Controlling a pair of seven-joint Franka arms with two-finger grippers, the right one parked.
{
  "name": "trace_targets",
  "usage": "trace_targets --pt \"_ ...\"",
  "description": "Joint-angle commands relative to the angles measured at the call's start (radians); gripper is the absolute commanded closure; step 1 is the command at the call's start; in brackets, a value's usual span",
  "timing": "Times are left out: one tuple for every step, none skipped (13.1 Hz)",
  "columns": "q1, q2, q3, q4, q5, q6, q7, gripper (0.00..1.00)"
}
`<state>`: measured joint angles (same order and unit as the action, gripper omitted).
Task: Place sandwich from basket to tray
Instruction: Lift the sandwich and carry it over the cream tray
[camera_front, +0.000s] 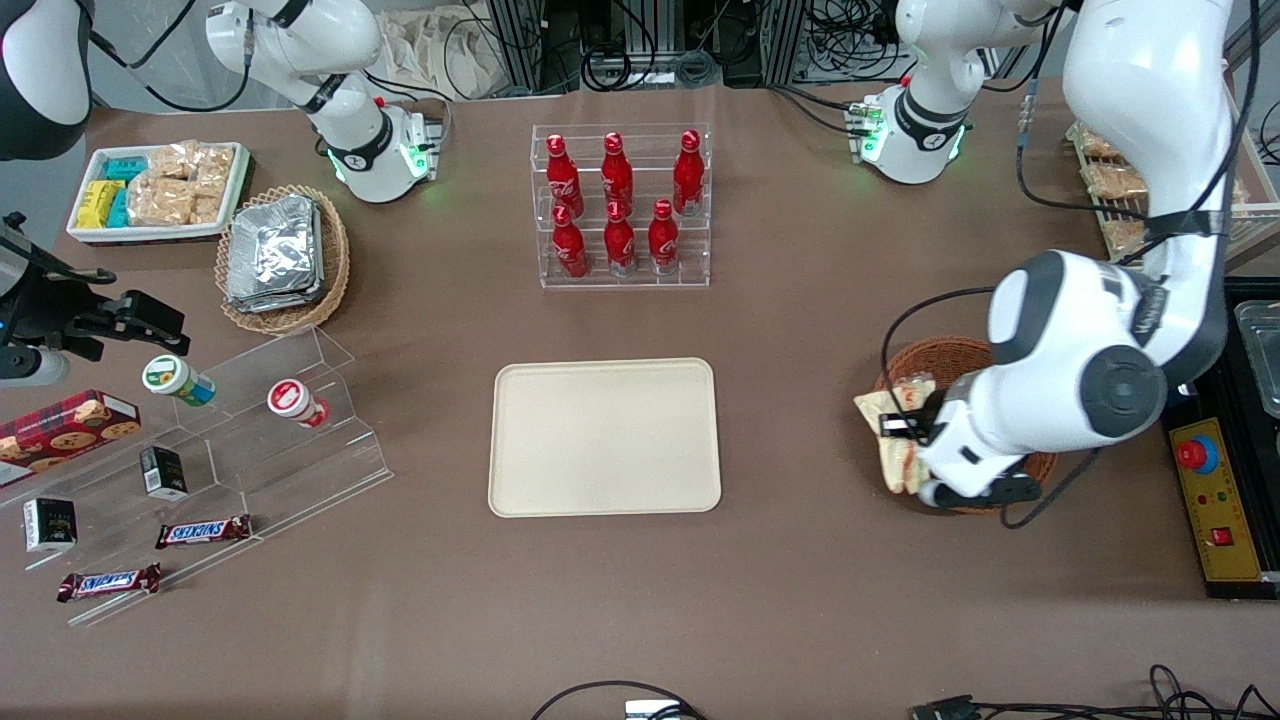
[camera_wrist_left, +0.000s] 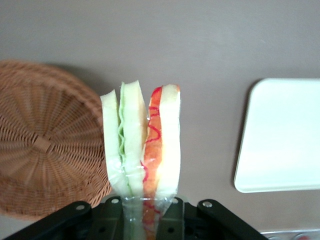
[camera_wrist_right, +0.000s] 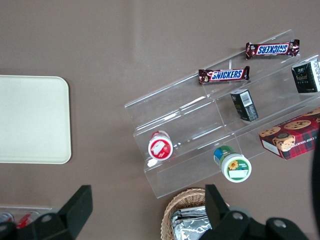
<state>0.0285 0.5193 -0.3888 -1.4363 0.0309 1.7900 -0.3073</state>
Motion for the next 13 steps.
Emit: trace_targets --pt "-0.002 0.115 -0.086 0.115 0.053 -0.012 0.042 1.00" --pt "-0.002 0.152 -0.120 0.147 0.052 -0.012 0.037 1.00" --pt "-0.002 0.181 -0.154 0.163 0.047 -0.005 0.031 1.00" --pt "-0.002 0.201 -0.186 0.162 0.043 0.021 0.024 1.00" --pt "-0.028 0.218 -0.206 0.156 0.041 0.052 -0.020 1.00" --pt "-0.083 0.234 -0.202 0.162 0.049 0.064 -0.086 1.00" --pt "-0.120 0.266 -0.199 0.166 0.053 0.081 -0.132 1.00" --pt "-0.140 0.292 -0.197 0.162 0.057 0.121 -0.160 1.00" --pt "-0.159 0.321 -0.197 0.157 0.066 0.158 -0.170 1.00" --pt "-0.171 0.356 -0.197 0.155 0.070 0.190 -0.185 1.00" --pt "-0.185 0.390 -0.197 0.155 0.072 0.236 -0.206 1.00" --pt "-0.194 0.415 -0.197 0.155 0.073 0.279 -0.210 1.00" --pt "-0.202 0.432 -0.185 0.154 0.081 0.305 -0.210 1.00"
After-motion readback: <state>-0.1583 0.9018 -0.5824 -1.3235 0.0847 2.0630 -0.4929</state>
